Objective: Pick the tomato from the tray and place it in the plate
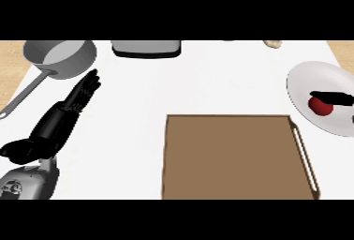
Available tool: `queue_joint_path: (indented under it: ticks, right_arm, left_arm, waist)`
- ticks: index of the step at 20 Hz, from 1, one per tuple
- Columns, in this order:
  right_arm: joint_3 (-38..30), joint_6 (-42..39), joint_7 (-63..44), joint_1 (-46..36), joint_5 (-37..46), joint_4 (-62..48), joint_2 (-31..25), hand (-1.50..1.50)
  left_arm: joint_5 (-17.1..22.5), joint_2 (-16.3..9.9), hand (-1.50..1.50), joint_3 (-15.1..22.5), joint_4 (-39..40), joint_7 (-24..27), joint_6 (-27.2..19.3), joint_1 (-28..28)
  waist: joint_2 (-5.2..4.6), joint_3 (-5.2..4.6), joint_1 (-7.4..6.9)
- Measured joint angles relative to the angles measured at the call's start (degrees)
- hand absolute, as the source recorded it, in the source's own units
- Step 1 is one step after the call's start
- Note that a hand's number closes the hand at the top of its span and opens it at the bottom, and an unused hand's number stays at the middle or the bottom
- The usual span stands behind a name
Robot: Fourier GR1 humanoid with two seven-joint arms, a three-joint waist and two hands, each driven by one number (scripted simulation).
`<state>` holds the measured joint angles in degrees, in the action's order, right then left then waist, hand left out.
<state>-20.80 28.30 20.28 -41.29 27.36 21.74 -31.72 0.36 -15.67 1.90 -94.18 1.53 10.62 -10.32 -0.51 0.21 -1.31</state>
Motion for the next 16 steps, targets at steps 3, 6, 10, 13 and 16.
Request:
queue_joint_path:
  ticks: [3, 6, 10, 13, 16]
  right_arm:
    - [-4.20, -6.36, 3.60, 0.08, -5.96, 0.95, 0.11, -1.50]
    - [-8.52, -12.69, 6.52, 1.10, -11.80, 1.60, -0.54, -1.50]
    - [-12.54, -21.65, 9.62, 4.44, -17.95, 2.84, -2.37, -1.50]
    - [-14.42, -27.71, 10.73, 7.75, -21.40, 4.18, -4.65, -1.50]
    - [-15.72, -32.91, 12.92, 11.51, -23.88, 4.55, -7.10, -1.50]
  left_arm:
    - [-0.08, -0.37, 0.00, -0.72, 0.76, 0.11, 0.06, -0.24]
    - [0.04, -0.25, 0.00, -0.89, 0.36, -0.15, 0.12, 0.29]
    - [-0.26, -0.17, 0.00, -1.31, 0.32, -0.19, 0.07, 0.35]
    - [-0.43, 0.20, 0.00, -1.26, -0.57, -0.20, 0.25, 1.49]
    - [-1.00, 0.45, 0.00, -1.39, -0.18, -0.90, 0.26, 0.29]
  waist:
    - [0.19, -0.04, 0.66]
    - [0.37, -0.07, 1.06]
    - [0.52, -0.14, 1.51]
    - [0.58, -0.17, 1.56]
    - [0.54, -0.17, 1.55]
